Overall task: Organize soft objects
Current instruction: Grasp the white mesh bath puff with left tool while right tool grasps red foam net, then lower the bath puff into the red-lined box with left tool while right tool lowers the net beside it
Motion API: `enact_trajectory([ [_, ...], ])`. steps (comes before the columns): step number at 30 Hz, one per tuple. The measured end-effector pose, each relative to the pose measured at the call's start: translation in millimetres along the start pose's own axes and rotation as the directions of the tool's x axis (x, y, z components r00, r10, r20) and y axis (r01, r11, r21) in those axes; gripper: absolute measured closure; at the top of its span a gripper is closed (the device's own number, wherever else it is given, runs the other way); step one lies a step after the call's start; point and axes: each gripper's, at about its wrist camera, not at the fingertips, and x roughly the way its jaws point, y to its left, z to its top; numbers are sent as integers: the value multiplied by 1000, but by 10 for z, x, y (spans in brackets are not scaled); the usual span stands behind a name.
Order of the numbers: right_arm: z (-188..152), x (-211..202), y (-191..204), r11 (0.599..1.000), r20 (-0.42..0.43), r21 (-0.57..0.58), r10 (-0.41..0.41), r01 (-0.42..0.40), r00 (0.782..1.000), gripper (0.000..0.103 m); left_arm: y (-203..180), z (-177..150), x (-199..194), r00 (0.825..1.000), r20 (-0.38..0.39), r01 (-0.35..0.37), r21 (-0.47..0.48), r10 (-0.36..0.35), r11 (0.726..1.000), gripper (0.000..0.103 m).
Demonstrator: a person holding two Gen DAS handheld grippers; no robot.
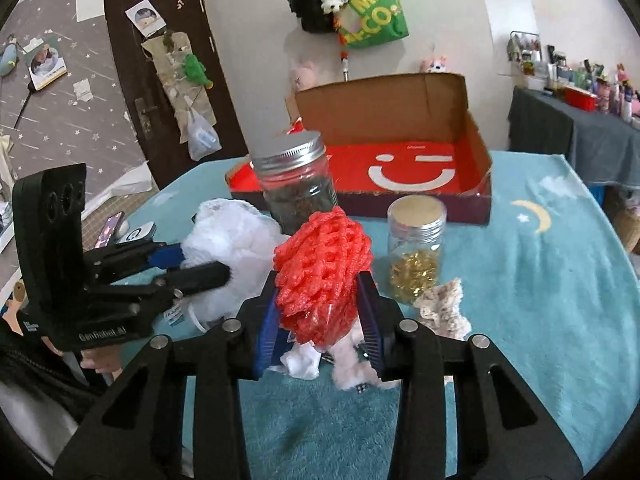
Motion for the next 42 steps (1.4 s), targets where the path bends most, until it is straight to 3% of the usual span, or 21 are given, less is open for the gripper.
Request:
enact_trajectory([
  [10, 145, -232, -15, 1000, 65, 7, -25, 25, 998, 68, 182, 207, -316, 995, 81, -59, -3, 59, 998, 63],
  [18, 501, -324, -75, 999, 114, -33, -34, 38, 993, 68, 345, 574, -330, 991, 109, -78, 16, 76, 997, 63],
  [28, 1142, -88, -197, 991, 72, -129, -14, 24, 997, 68, 583, 1130, -12, 999, 26, -36, 85, 34, 996, 63],
  [31, 1331, 43, -234, 986, 46, -164, -14, 22, 999, 68, 643, 1340, 141, 999, 3, -50, 121, 50, 991, 63],
  [42, 2064, 1089, -495, 973, -125, -228, -61, 32, 990, 68, 760, 1853, 1034, 989, -130, -45, 224, 76, 973, 63],
])
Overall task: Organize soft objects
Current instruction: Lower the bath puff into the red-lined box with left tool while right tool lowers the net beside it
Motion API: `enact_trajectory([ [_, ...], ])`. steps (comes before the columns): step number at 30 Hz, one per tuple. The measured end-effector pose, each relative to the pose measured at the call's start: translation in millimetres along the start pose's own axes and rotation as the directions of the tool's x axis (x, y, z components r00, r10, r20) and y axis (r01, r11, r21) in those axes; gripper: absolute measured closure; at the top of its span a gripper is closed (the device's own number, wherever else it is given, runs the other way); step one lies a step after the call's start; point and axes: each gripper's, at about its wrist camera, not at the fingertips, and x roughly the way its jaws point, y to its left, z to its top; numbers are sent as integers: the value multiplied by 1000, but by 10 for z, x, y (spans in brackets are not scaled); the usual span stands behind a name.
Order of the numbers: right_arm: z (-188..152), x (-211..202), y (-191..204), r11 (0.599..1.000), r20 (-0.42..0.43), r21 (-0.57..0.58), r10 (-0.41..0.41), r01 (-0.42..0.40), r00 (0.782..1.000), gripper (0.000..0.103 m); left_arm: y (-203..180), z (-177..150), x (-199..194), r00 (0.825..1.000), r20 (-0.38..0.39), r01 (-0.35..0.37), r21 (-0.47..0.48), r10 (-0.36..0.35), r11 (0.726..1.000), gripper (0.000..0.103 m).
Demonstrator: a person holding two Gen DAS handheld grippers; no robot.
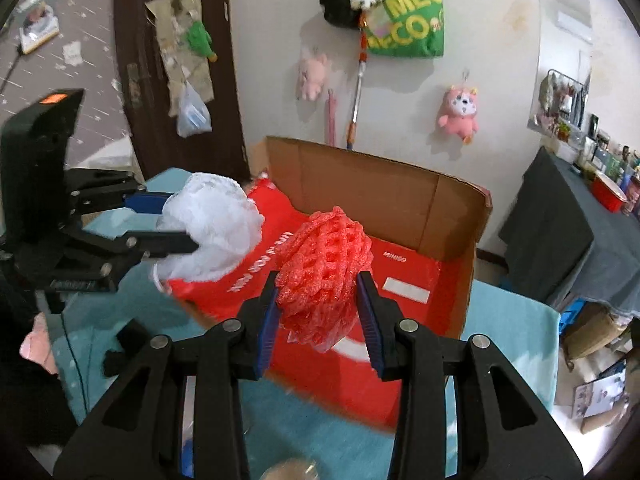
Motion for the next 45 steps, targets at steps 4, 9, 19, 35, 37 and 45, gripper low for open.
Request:
enact_trajectory([
  [4, 174, 481, -176, 1000, -79, 13, -12, 13, 997, 68, 72, 148, 412, 998, -63, -5, 16, 6, 1000, 62],
  [9, 290, 1087, -411, 996, -190, 77, -28, 43, 981, 68, 191, 230, 881, 991, -129, -22, 14, 23, 1000, 62],
  [19, 415, 1678, -610, 986, -310, 135, -52, 98, 949, 67, 485, 240, 1547, 978, -206, -23, -79, 6, 997, 60],
  [35, 437, 1810, -747, 975, -363, 196, -28, 105, 931, 62, 488, 140, 1689, 978, -209, -45, -69, 30, 997, 49],
  [37, 422, 1821, -786, 973, -372, 197, -39, 119, 927, 61, 485, 127, 1684, 978, -207, -46, -68, 31, 997, 46],
  [45, 413, 1832, -829, 969, -390, 205, -51, 141, 919, 55, 515, 100, 1670, 978, -205, -55, -77, 39, 995, 41],
])
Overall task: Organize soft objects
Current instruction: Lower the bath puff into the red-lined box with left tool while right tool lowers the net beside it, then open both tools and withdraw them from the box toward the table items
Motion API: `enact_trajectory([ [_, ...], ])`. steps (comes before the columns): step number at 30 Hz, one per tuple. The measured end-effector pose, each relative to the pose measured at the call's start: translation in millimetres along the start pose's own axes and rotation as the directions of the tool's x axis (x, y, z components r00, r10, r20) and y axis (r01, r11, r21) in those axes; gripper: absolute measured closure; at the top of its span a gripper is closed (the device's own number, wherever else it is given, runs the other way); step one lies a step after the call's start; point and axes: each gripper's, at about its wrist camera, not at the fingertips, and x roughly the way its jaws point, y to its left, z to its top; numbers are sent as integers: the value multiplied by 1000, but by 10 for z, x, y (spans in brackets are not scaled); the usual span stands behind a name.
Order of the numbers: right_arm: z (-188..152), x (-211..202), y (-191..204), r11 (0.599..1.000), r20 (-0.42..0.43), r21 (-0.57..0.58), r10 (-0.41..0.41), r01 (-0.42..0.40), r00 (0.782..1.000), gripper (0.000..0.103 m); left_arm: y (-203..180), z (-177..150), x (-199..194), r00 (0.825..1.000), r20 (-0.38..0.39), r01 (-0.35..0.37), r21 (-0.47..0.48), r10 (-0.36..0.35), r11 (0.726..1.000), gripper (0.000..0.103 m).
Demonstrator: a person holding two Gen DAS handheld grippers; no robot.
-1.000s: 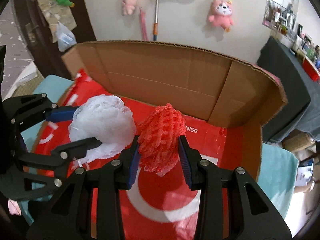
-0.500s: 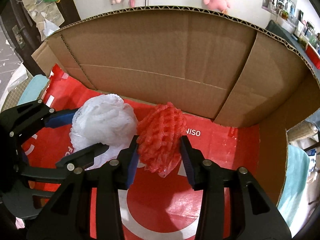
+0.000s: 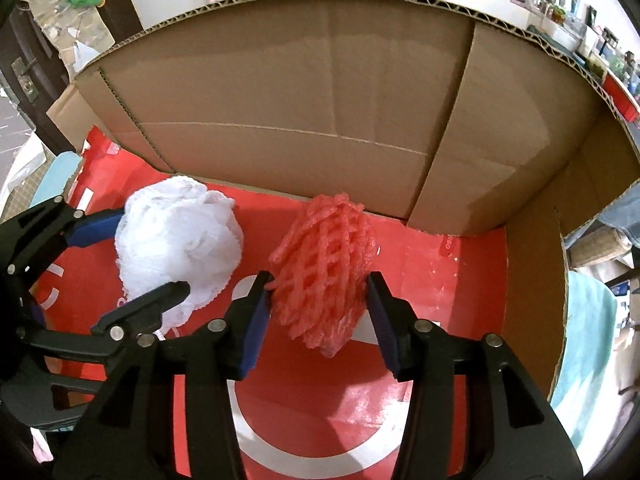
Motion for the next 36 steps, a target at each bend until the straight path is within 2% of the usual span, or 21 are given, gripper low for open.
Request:
enact_trajectory([
  [5, -39, -28, -60, 1000, 7, 15, -10, 10, 1000, 46, 14, -32, -52, 1000, 5, -9, -9, 9, 1000, 35],
  [13, -77, -191, -64, 999, 29, 20, -41, 40, 999, 43, 68, -62, -319, 998, 53, -26, -45, 28, 999, 18],
  [14, -91, -233, -59, 999, 37, 20, -45, 44, 998, 40, 81, -71, -375, 998, 61, -30, -52, 33, 998, 15],
  [17, -129, -397, -11, 999, 72, 14, -41, 40, 997, 39, 99, -83, -560, 995, 93, -31, -75, 38, 997, 9],
  [21, -208, -721, 101, 999, 144, 13, -51, 49, 988, 39, 109, -127, -931, 987, 150, -38, -110, 55, 993, 7],
  [25, -342, -1103, 222, 997, 232, -1, -77, 80, 970, 38, 64, -184, -1323, 974, 212, -51, -119, 75, 992, 4],
  [27, -430, -1342, 301, 997, 280, -20, -62, 70, 958, 37, 13, -220, -1540, 966, 247, -50, -122, 79, 991, 3],
  [31, -660, -1804, 462, 991, 387, -22, -111, 130, 915, 32, -110, -306, -1946, 945, 314, -55, -125, 92, 991, 1],
  [33, -763, -1995, 533, 990, 429, -18, -119, 140, 895, 27, -185, -374, -2134, 936, 342, -47, -130, 89, 990, 0],
  [36, -1024, -2298, 541, 991, 483, 6, -122, 136, 867, 27, -304, -520, -2417, 918, 388, -27, -145, 82, 989, 0],
])
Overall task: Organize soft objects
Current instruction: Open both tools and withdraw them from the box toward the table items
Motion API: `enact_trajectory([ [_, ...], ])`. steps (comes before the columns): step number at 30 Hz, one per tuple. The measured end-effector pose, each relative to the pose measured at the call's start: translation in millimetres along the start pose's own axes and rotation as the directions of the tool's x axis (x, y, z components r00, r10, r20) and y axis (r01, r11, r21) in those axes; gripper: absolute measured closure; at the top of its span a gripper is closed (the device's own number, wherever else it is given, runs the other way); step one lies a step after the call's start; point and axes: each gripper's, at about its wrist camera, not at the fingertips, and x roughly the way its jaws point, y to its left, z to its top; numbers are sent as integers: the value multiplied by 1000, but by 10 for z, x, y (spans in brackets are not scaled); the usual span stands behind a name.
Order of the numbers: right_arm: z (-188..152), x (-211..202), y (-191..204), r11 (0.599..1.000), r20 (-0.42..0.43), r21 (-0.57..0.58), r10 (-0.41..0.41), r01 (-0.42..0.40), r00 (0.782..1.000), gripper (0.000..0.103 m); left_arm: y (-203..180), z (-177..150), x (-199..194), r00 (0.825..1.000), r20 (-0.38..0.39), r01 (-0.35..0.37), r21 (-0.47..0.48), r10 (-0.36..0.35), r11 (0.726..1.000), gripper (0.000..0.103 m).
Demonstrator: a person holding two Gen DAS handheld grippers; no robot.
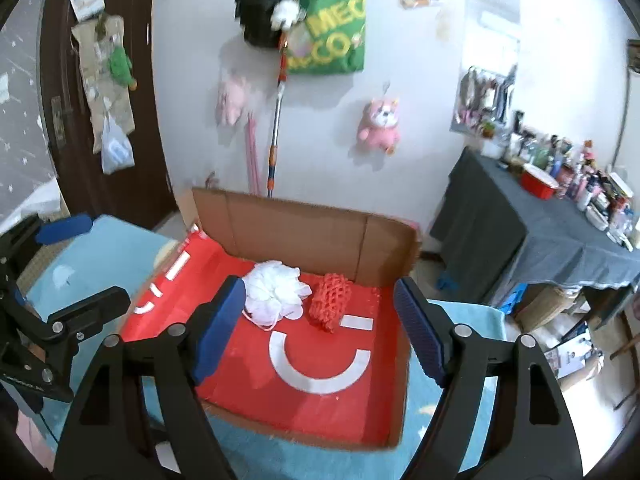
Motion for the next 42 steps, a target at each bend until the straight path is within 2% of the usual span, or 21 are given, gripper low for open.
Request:
enact_trajectory([
  [6, -264, -758, 16, 999, 143, 32, 10, -15, 990, 26, -154, -198, -552, 997, 74, -9, -33, 11, 999, 0],
  [9, -469, -1151, 104, 999, 219, 7, -33, 32, 975, 25, -231, -346, -802, 994, 108, 0, -60, 6, 998, 0],
  [11, -640, -1403, 182, 999, 268, -16, -25, 31, 963, 22, -269, -449, -949, 992, 128, 3, -78, 7, 997, 0],
  [12, -705, -1496, 209, 999, 284, -18, -25, 32, 958, 18, -299, -515, -1041, 988, 152, 0, -83, 13, 997, 0],
  [17, -1133, -1918, 388, 999, 343, -6, -37, 42, 939, 16, -447, -854, -1379, 981, 193, 17, -127, 7, 992, 0],
  [22, -1593, -2173, 508, 999, 379, 16, -44, 41, 924, 12, -681, -1214, -1637, 971, 239, 11, -105, 15, 994, 0],
  [26, -1918, -2192, 581, 997, 380, 37, -77, 68, 922, 11, -777, -1478, -1712, 967, 253, 16, -119, 15, 993, 0],
  [29, -2179, -2096, 654, 992, 368, 37, -128, 123, 921, 6, -841, -1685, -1688, 966, 251, -27, -118, 56, 993, 0],
  [33, -2471, -1979, 727, 988, 378, 50, -157, 149, 912, 4, -904, -1959, -1557, 976, 211, -40, -107, 62, 993, 0],
  [35, -2593, -1885, 747, 986, 358, 55, -165, 156, 919, 4, -907, -2097, -1476, 980, 187, -43, -123, 66, 991, 0],
  [38, -2742, -1734, 730, 988, 303, 72, -150, 134, 941, 4, -890, -2283, -1325, 988, 139, -41, -147, 62, 988, 0],
  [42, -2928, -1534, 708, 984, 252, 90, -172, 154, 952, 4, -915, -2494, -1151, 994, 82, -53, -156, 67, 986, 0],
])
